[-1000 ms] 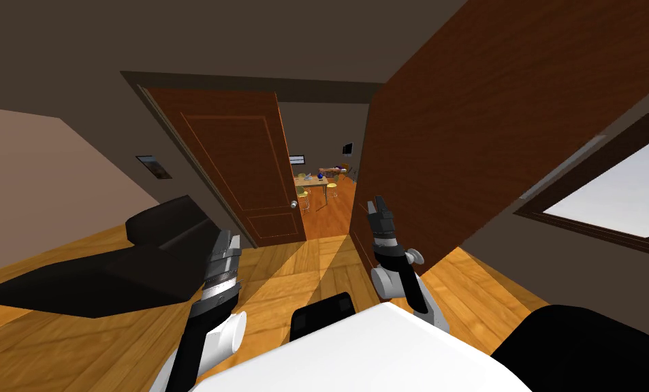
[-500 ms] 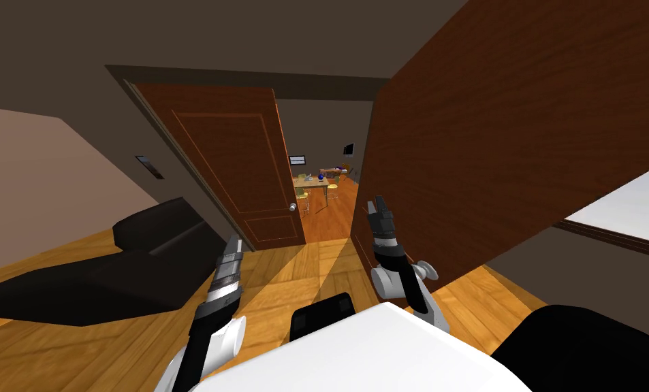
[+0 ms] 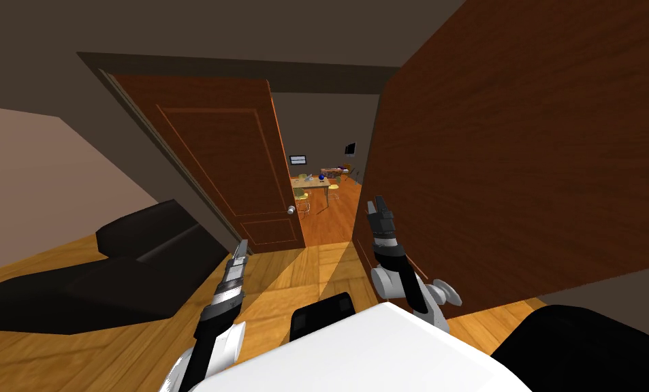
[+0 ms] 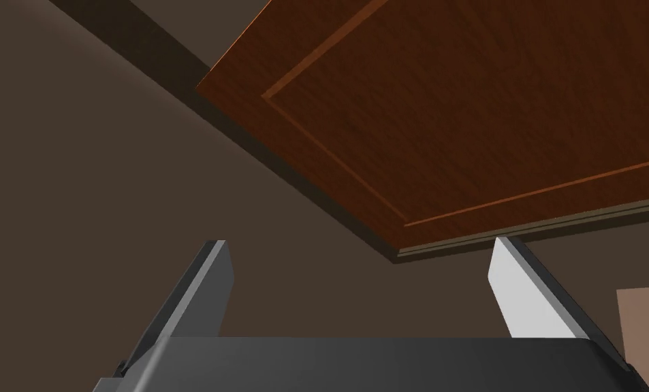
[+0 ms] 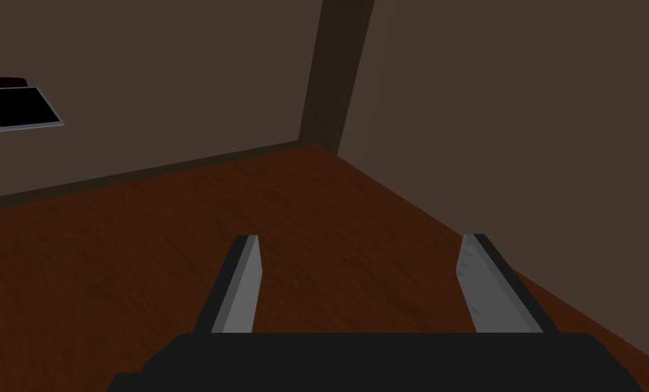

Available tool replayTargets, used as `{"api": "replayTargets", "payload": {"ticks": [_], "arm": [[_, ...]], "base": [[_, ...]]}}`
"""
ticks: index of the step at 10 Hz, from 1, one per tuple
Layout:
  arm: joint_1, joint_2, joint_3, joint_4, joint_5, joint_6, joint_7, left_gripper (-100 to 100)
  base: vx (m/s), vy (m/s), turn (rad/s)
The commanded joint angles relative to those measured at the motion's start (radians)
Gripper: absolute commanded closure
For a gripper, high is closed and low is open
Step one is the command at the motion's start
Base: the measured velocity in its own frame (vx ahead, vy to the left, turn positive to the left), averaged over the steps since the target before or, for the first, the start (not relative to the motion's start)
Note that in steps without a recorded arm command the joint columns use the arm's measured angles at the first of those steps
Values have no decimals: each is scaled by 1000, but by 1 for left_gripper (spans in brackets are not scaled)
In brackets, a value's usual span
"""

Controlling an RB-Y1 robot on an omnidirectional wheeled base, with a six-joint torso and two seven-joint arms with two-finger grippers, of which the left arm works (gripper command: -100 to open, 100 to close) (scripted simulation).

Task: Pull the door open

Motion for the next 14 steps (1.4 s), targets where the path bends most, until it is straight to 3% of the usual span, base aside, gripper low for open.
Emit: {"api": "replayTargets", "payload": {"ticks": [1,3,11,14], "arm": [[2,3,4,33,-18,-22,-27,-100],[1,6,9,66,-39,-39,-57,-100],[-5,16,34,265,-169,-141,-237,-100],[-6,16,40,314,-201,-167,-281,-100]], "base": [[120,-58,20],[107,-35,18],[138,-43,28],[115,-27,23]]}}
